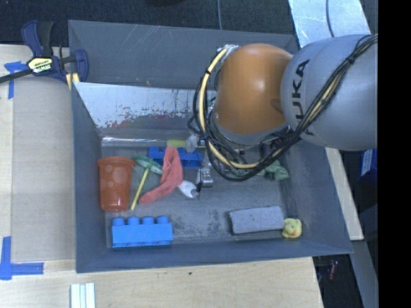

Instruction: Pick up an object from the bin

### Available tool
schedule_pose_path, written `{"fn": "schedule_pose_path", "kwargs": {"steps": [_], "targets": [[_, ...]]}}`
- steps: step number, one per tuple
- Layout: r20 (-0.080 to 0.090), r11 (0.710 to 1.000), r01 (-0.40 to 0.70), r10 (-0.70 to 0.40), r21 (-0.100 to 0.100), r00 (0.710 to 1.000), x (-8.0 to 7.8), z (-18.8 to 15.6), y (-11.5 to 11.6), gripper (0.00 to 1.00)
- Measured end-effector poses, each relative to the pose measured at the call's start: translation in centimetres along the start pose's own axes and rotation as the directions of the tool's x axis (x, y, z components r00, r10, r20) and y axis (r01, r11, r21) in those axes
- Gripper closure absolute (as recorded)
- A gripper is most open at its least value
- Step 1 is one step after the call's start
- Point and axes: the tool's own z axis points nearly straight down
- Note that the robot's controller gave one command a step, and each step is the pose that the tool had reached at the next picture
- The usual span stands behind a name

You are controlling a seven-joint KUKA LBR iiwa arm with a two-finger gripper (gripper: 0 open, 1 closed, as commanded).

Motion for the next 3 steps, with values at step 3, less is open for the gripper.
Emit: {"fn": "schedule_pose_path", "kwargs": {"steps": [3], "targets": [[0.014,0.989,0.15,-0.15,0.001,0.989,-3.4,6.2,2.4,0.0]]}}
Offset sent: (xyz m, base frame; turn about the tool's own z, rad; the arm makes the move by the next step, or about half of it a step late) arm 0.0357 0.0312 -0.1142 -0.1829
